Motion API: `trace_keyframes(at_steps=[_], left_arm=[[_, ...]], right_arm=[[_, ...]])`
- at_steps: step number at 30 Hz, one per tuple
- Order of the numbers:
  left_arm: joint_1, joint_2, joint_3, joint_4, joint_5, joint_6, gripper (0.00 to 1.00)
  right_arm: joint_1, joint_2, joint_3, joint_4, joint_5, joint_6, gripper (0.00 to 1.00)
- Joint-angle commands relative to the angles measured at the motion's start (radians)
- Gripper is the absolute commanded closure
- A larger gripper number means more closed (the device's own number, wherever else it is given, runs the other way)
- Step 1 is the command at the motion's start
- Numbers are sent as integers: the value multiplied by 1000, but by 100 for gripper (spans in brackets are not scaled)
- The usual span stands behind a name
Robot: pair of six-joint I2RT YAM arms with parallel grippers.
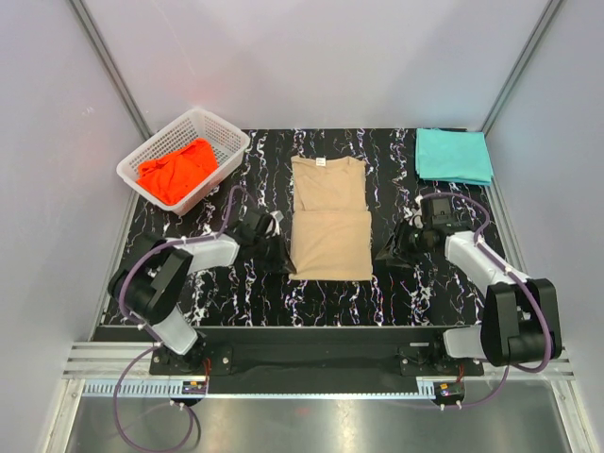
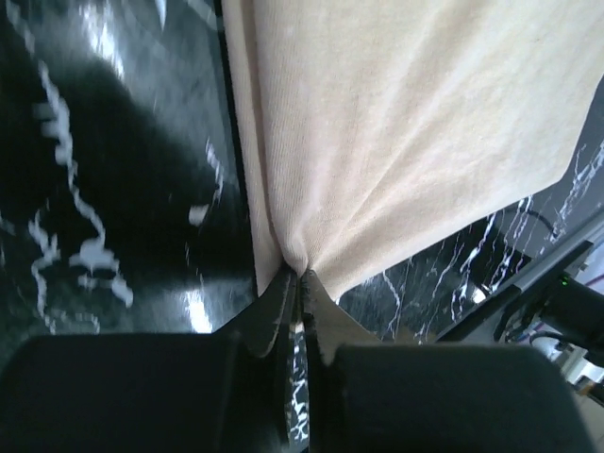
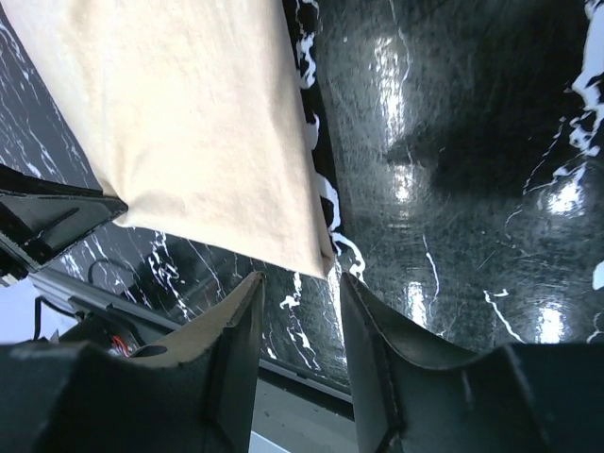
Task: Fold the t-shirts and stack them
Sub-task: Fold the tshirt
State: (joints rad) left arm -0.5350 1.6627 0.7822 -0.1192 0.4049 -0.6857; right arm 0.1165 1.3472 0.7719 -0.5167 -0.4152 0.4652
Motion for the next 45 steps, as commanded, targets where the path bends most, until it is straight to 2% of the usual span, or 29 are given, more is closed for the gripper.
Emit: trace_keyframes(at_steps=[1, 2, 3, 4, 7, 9, 14, 18, 22, 23, 26, 34, 37, 42, 45], left_arm=[[-6, -63, -76, 46, -25, -54, 91], [-11, -72, -93, 46, -26, -66, 87], [-11, -86, -98, 44, -26, -69, 67], [-13, -93, -100, 38, -26, -71, 59], [-10, -110, -49, -23, -58, -42, 43], [3, -98, 52, -104, -113, 14, 40], [70, 18, 276, -206, -190, 112, 43], [116, 77, 331, -160, -126, 132, 45], [124, 166, 420, -172, -124, 221, 47], [125, 198, 451, -165, -94, 242, 51], [127, 229, 468, -111, -17, 273, 53], [132, 292, 523, -116, -34, 325, 50], [133, 298, 520, -100, -29, 333, 50], [133, 299, 522, -83, -15, 341, 56], [133, 296, 523, -70, -3, 347, 62]], right_arm=[[-5, -43, -42, 56, -60, 19, 55], [-3, -46, -46, 69, -62, 20, 55], [-3, -45, -51, 78, -66, 20, 55], [-3, -34, -40, 84, -71, 13, 55], [-3, 50, 44, 98, -54, -29, 55], [-6, 111, 105, 96, -59, -63, 54], [-32, 320, 274, 107, -123, -129, 53], [-35, 438, 322, 170, -186, -137, 53], [-40, 518, 345, 225, -226, -154, 54], [-38, 529, 348, 245, -234, -157, 55], [-40, 579, 377, 247, -255, -175, 58], [-41, 642, 423, 253, -278, -195, 60], [-43, 645, 435, 253, -292, -186, 66], [-41, 623, 457, 242, -274, -189, 69], [-41, 625, 466, 248, -272, -189, 76]])
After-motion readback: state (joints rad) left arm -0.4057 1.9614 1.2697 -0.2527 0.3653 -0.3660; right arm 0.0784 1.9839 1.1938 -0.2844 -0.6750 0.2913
